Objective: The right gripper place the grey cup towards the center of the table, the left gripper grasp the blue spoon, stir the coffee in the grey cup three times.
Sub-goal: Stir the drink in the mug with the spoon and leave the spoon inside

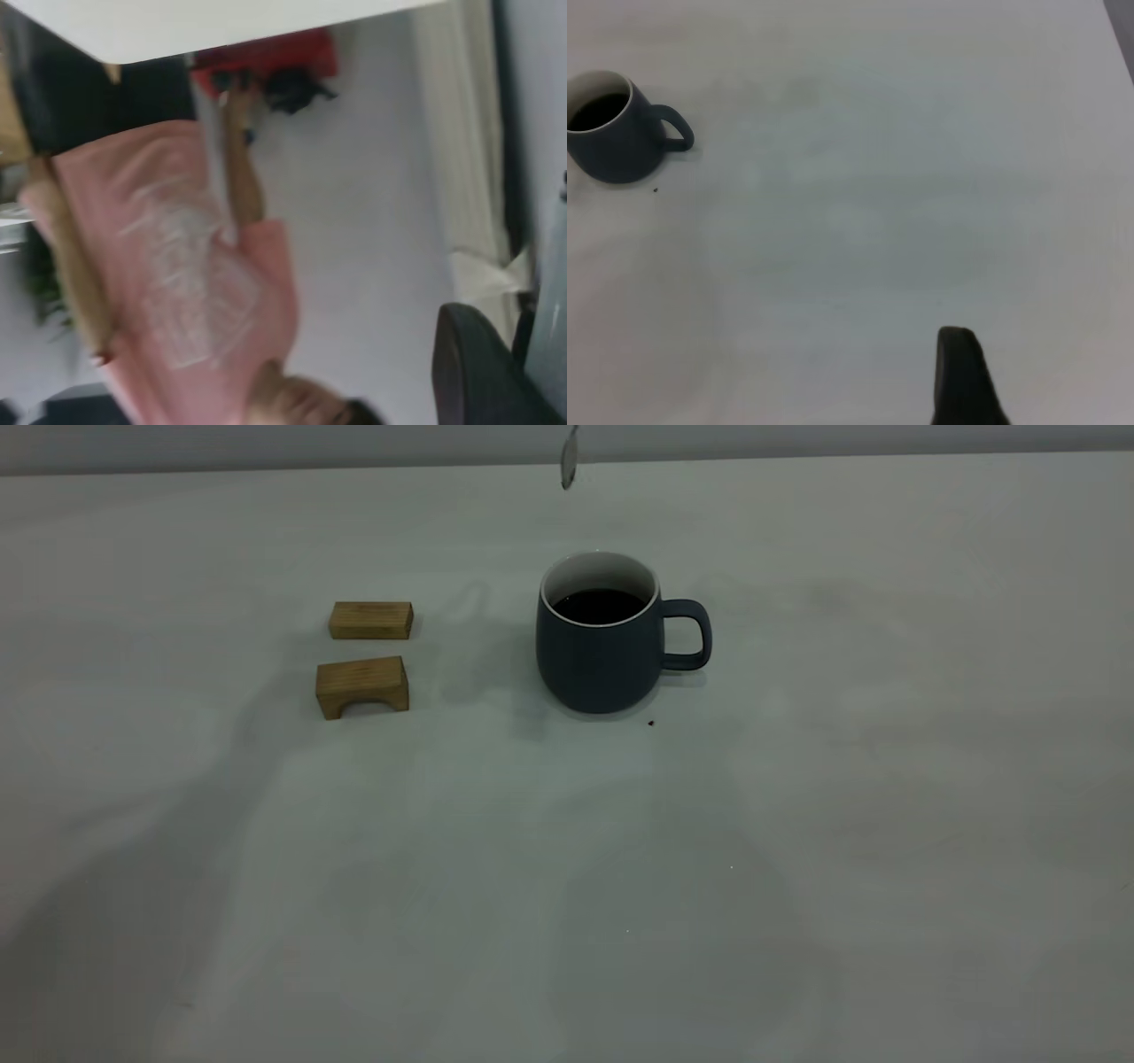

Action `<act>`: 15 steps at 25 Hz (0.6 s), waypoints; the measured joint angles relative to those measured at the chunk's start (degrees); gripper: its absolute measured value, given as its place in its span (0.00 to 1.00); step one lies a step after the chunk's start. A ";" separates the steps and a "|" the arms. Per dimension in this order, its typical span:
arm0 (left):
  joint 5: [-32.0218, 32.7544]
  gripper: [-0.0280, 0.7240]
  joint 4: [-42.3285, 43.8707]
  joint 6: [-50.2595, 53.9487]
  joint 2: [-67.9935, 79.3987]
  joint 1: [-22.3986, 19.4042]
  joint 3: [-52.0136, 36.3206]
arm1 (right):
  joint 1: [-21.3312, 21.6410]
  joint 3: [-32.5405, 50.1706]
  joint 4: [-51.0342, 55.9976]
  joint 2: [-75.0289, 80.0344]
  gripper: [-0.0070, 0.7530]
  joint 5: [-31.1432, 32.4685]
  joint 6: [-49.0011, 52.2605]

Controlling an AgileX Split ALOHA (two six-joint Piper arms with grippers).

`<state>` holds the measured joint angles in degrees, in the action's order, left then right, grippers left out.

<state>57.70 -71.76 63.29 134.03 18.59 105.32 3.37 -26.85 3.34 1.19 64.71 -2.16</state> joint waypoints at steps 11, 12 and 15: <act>-5.95 0.22 -6.20 0.87 8.26 1.43 0.17 | 0.00 0.00 0.00 -0.02 0.67 0.00 0.00; -6.03 0.22 -6.67 0.87 9.01 1.43 0.17 | 0.00 0.00 0.00 -0.02 0.67 0.00 0.00; -6.27 0.22 -8.01 0.87 11.23 1.43 0.17 | 0.00 0.00 0.00 -0.02 0.67 0.00 0.00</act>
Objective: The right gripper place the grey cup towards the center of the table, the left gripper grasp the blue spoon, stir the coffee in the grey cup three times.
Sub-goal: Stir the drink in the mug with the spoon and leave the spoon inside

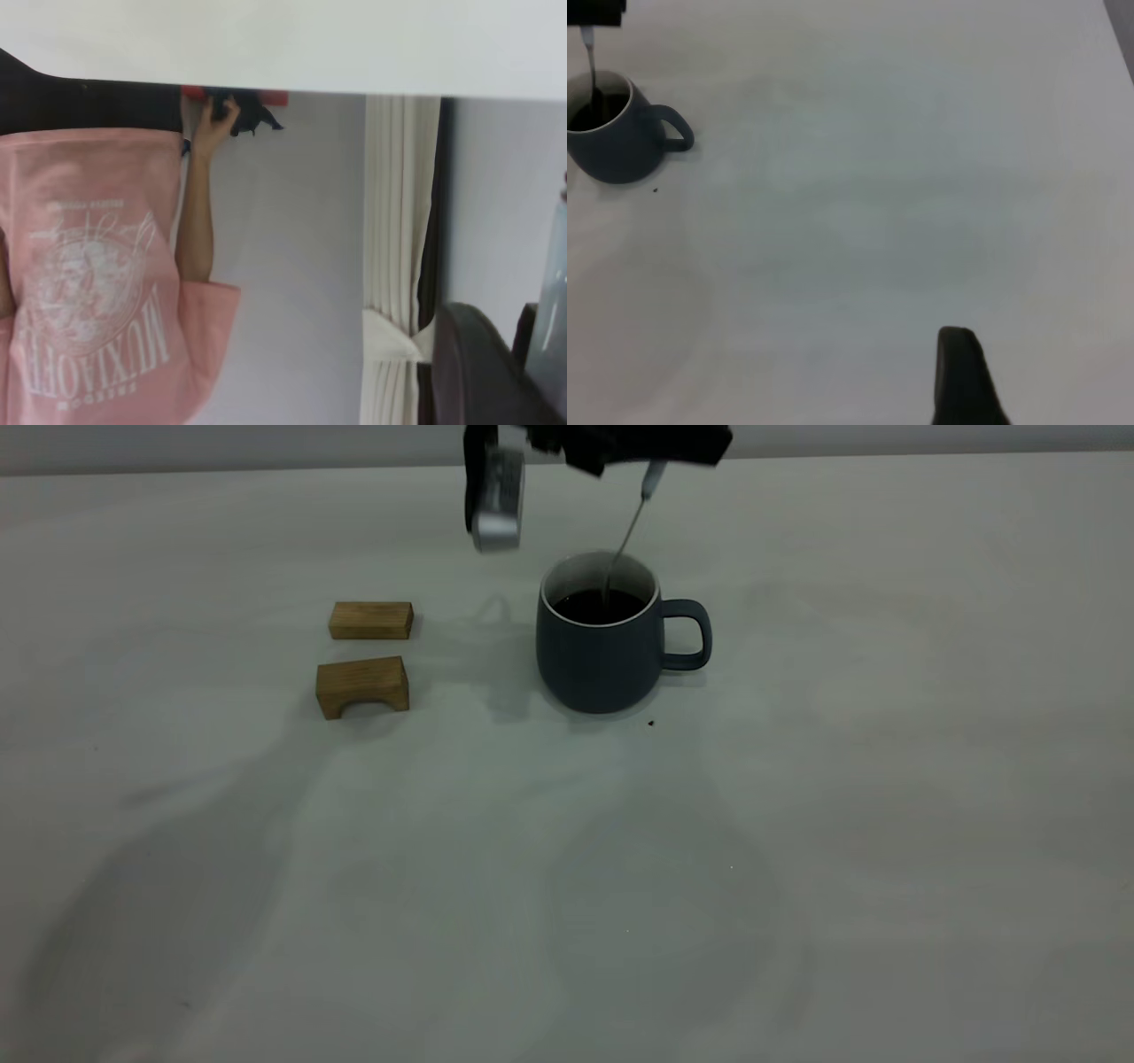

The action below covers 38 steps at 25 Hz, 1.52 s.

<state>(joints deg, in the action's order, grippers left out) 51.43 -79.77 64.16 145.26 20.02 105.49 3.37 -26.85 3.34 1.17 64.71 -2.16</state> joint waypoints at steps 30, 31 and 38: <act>2.71 0.22 -11.58 -11.45 9.25 -0.17 0.00 | 0.00 0.00 0.00 0.00 0.67 0.00 0.00; 3.76 0.22 -10.35 -9.73 9.25 -0.23 0.00 | 0.00 0.00 0.00 0.00 0.67 0.00 0.00; 8.36 0.22 -4.61 -2.12 9.25 -3.01 0.08 | 0.00 0.00 0.00 0.00 0.67 0.00 0.00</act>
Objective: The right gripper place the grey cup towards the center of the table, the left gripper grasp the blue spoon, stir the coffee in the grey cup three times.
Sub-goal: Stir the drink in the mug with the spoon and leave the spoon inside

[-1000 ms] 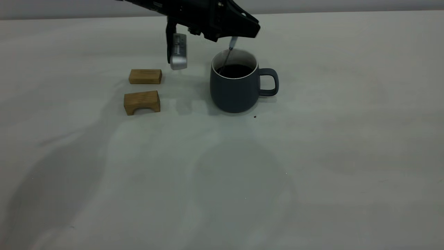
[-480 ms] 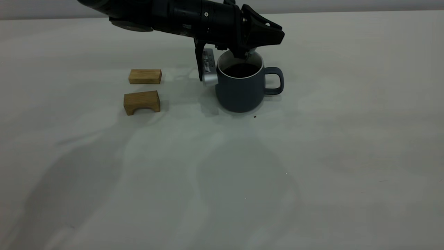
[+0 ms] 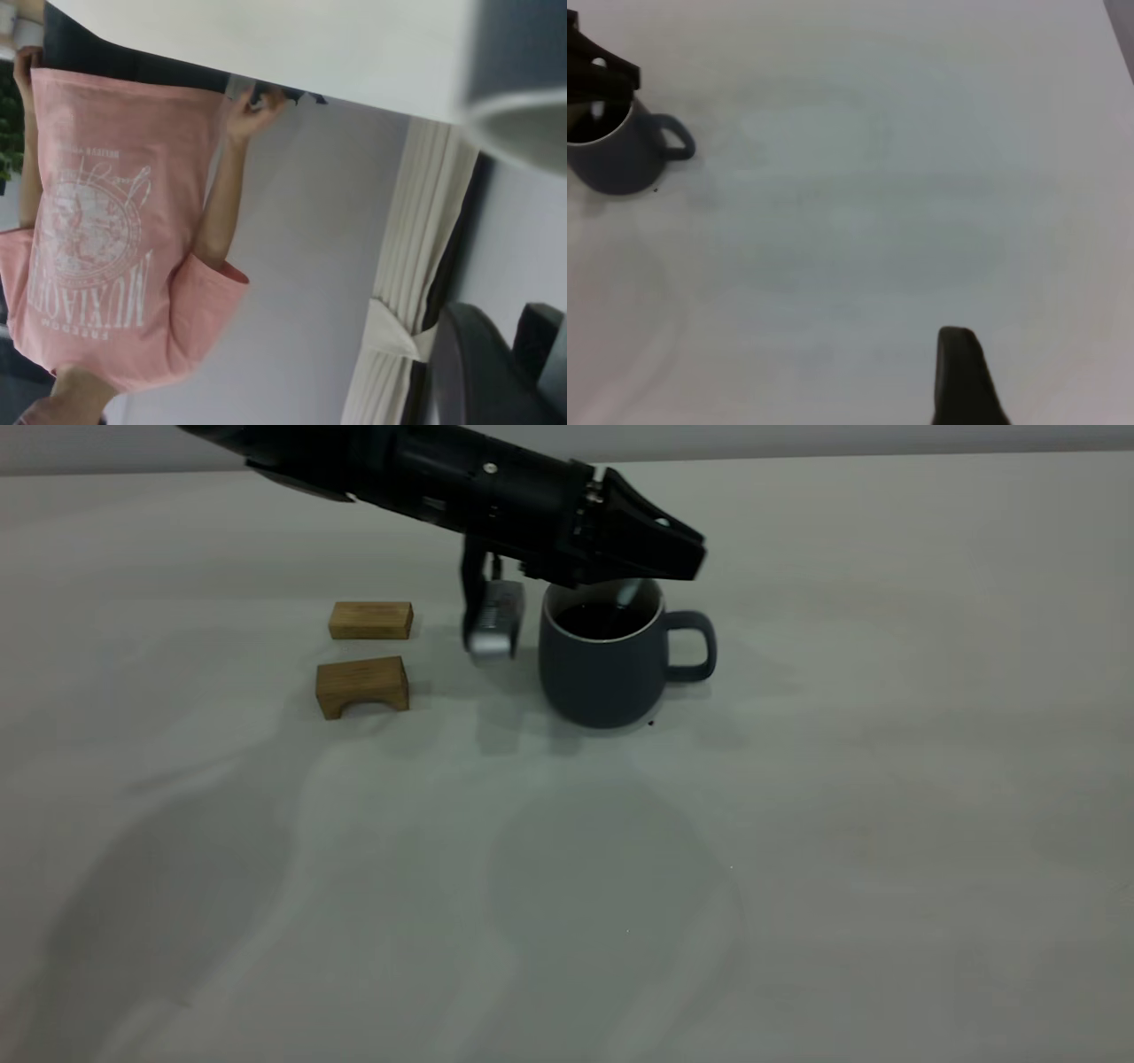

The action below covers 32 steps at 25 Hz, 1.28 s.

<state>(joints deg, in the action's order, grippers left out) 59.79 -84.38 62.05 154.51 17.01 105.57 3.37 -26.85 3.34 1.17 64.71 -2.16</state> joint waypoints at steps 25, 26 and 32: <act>1.17 0.22 -1.66 -5.21 -0.05 0.53 0.00 | 0.00 0.00 0.00 0.00 0.67 0.00 0.00; 2.45 0.22 -0.54 -3.63 -0.05 0.26 0.00 | 0.00 0.00 0.00 0.00 0.67 0.00 0.00; 4.11 0.22 2.14 0.82 -0.05 -3.03 0.00 | 0.00 0.00 0.00 0.00 0.67 0.00 0.00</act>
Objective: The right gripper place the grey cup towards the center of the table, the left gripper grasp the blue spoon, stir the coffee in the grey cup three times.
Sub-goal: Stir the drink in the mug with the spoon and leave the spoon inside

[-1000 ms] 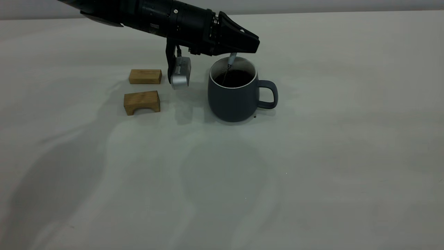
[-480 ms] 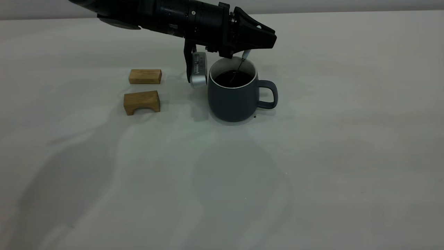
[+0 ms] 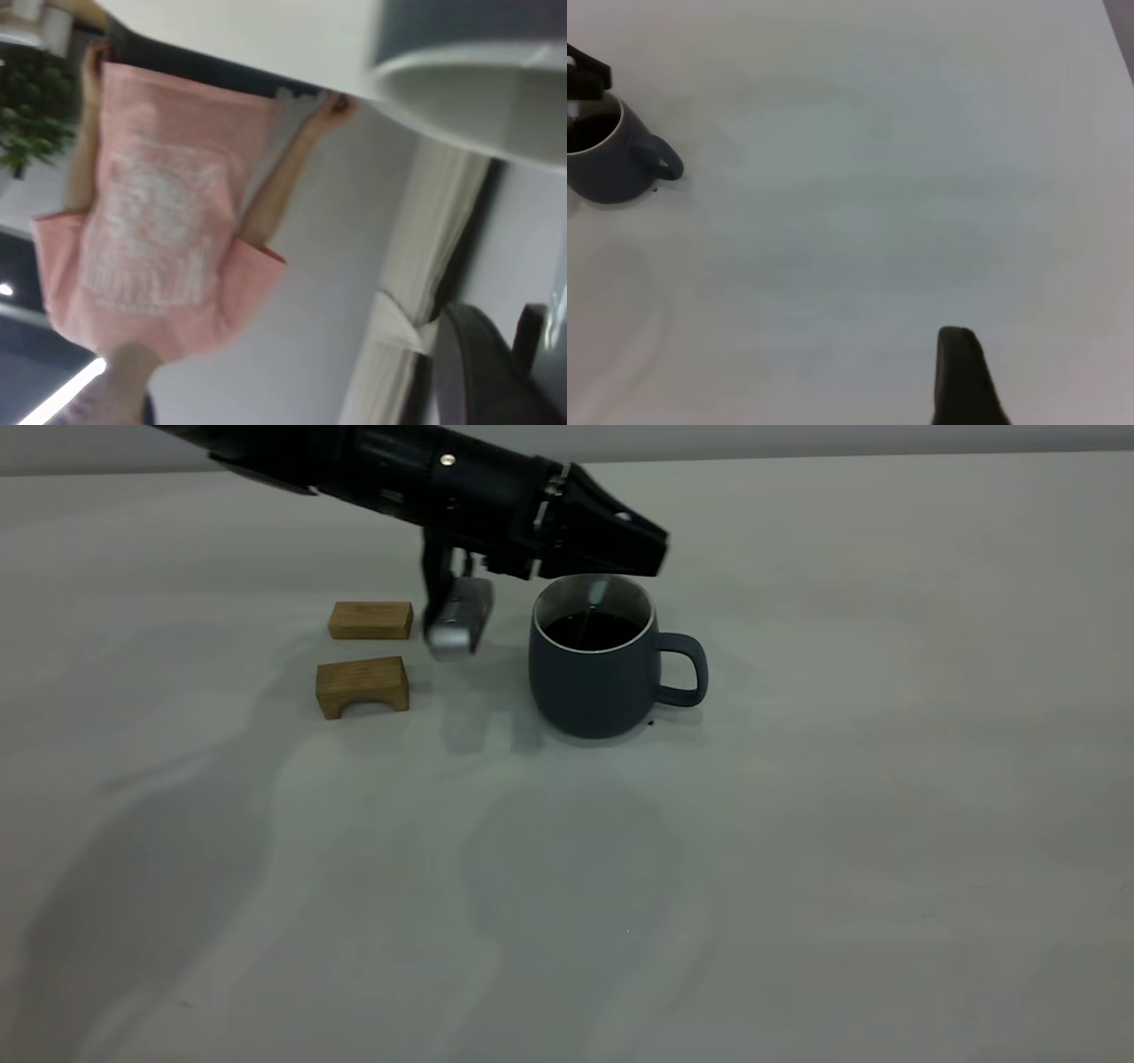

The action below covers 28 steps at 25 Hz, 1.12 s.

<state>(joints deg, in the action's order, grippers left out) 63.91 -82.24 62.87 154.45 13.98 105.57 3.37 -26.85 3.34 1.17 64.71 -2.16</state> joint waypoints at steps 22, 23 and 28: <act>-2.09 0.21 0.07 -5.38 0.00 2.68 0.00 | 0.00 0.00 0.00 -0.05 0.67 0.00 0.00; -2.09 0.21 0.08 -5.38 0.00 2.65 0.00 | 0.00 0.00 0.00 -0.05 0.67 0.00 0.00; -2.03 0.21 0.33 -5.38 0.00 2.46 0.00 | 0.00 0.00 0.00 -0.05 0.67 0.00 0.00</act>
<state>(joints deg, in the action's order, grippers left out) 61.88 -81.91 57.48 154.45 16.44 105.57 3.37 -26.85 3.34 1.13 64.71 -2.16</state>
